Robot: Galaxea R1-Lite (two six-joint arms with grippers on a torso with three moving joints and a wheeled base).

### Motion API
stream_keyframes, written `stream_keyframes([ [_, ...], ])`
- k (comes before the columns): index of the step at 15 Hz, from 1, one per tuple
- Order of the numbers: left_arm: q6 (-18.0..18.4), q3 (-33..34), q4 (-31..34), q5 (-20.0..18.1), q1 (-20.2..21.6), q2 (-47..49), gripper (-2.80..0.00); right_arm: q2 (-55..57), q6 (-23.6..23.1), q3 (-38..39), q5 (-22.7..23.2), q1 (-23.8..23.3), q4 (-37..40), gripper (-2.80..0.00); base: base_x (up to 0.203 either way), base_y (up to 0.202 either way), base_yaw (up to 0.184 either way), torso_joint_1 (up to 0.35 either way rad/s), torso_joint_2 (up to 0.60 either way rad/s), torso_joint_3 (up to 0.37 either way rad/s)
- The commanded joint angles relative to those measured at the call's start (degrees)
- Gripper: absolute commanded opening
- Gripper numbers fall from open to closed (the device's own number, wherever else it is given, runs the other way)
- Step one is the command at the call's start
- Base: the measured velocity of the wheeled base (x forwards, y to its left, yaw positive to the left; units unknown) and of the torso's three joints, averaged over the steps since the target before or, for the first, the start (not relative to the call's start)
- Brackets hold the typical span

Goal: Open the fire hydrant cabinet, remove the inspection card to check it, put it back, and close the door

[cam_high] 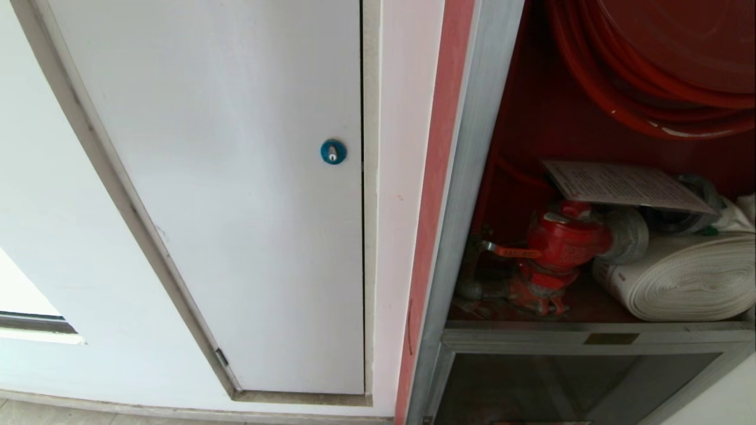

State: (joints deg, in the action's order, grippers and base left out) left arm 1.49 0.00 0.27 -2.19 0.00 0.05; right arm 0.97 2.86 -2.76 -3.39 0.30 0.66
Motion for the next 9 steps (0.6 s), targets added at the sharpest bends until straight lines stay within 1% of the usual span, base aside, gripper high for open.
stream_keyframes([
  [1,0.01,0.0,0.0,0.0,0.0,0.04,-2.8,-0.97,-0.19,2.65,0.02,0.05,-2.14,-2.8,0.0,0.0,0.0,0.0,0.0,0.0],
  [3,0.01,0.0,0.0,0.0,0.0,0.04,-2.8,-0.97,1.15,2.76,0.14,0.05,-0.57,-2.8,0.0,0.0,0.0,0.0,0.0,0.0],
  [9,0.01,0.0,0.0,0.0,0.0,0.04,-2.8,-0.97,1.18,2.76,0.22,0.05,-0.66,-2.8,0.0,0.0,0.0,0.0,0.0,0.0],
])
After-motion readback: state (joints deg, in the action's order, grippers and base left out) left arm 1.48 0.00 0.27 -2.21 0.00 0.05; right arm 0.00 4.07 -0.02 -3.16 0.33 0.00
